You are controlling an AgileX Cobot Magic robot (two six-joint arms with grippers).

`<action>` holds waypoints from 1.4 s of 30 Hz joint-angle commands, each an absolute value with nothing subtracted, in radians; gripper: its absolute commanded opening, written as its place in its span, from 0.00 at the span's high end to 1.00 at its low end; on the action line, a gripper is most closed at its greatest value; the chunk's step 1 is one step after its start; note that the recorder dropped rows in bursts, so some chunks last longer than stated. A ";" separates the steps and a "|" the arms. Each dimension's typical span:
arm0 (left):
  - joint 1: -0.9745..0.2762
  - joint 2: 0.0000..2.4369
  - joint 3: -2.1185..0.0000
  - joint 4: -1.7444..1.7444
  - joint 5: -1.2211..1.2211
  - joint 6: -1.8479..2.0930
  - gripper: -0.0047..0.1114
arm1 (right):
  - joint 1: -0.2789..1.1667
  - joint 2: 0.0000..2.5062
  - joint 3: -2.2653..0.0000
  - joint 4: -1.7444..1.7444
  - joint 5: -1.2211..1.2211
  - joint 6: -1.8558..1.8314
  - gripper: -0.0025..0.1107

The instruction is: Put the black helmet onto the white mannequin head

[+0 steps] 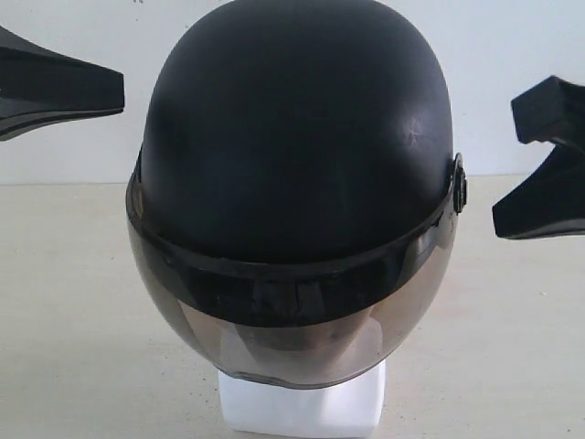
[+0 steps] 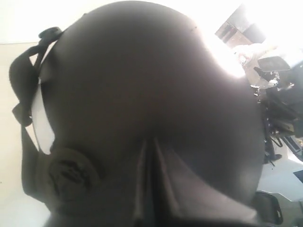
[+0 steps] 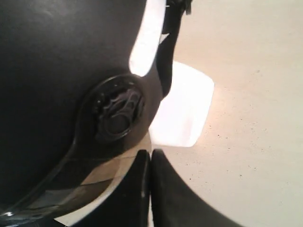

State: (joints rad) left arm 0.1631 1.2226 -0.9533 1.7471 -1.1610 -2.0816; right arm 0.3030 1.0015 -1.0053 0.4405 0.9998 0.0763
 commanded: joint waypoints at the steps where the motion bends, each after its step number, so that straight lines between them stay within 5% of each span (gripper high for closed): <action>1: 0.167 1.266 -0.961 1.744 -1.180 -2.061 0.92 | 0.300 0.999 -0.989 0.446 0.942 0.080 0.98; 42: 0.133 1.233 -0.914 1.744 -1.221 -1.984 0.92 | 0.300 1.104 -0.989 0.511 0.734 0.042 0.98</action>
State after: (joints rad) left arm 0.1156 1.2625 -0.9169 1.7588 -1.2146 -1.9960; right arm 0.2991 1.1118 -0.9862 0.4730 0.7351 0.0516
